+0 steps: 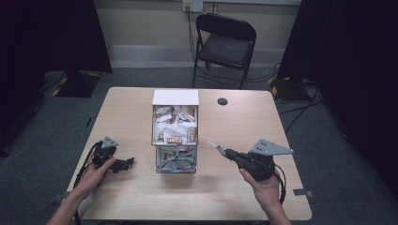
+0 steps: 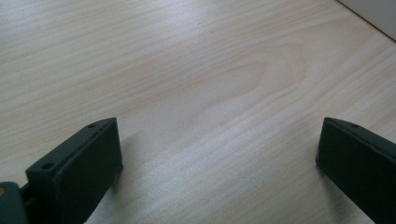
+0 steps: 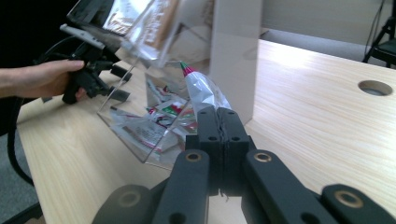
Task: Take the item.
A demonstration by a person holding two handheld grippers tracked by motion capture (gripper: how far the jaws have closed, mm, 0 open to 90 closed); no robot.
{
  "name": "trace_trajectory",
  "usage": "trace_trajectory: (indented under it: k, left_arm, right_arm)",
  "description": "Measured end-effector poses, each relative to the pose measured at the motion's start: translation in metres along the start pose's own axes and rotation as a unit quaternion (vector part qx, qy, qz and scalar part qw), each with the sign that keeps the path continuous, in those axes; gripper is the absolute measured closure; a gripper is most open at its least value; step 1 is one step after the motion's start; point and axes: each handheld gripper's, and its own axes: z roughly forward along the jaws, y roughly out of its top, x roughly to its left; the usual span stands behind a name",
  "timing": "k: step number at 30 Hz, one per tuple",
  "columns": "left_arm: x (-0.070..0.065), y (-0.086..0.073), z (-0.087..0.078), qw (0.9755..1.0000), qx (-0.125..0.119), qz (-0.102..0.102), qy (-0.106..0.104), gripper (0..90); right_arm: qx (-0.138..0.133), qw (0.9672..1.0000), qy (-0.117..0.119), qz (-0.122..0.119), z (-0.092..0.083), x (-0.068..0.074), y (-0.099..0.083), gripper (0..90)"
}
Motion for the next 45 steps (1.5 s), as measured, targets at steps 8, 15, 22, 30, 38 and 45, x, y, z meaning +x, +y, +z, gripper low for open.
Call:
trace_trajectory:
  k: [8, 15, 22, 30, 38, 45]
  left_arm:
    - [0.000, 0.000, 0.000, 1.0000, 0.000, 0.002, 0.000, 0.0]
    - [0.000, 0.000, 0.000, 1.0000, 0.000, 0.001, 0.000, 0.0]
    - [0.000, 0.000, 0.000, 1.0000, 0.000, 0.001, 0.000, 0.0]
    - [0.000, 0.000, 0.000, 1.0000, 0.000, 0.002, 0.000, 0.0]
    - [0.000, 0.000, 0.000, 1.0000, 0.000, 0.001, 0.000, 0.0]
    - [0.000, 0.000, 0.000, 1.0000, 0.000, 0.001, 0.000, 0.0]
  right_arm:
    - [-0.003, 0.9996, -0.020, 0.017, -0.007, -0.017, -0.003, 89.1]
    - [0.002, 0.9989, -0.040, 0.024, -0.011, -0.029, -0.006, 89.1]
    - [0.005, 0.9974, -0.052, 0.050, -0.009, -0.049, -0.009, 89.1]
    - [0.023, 0.9957, -0.078, 0.046, -0.004, -0.069, -0.004, 89.1]
    - [0.045, 0.9914, -0.105, 0.064, 0.010, -0.098, -0.014, 89.1]
    - [0.064, 0.9897, -0.113, 0.060, 0.024, -0.106, -0.022, 89.1]
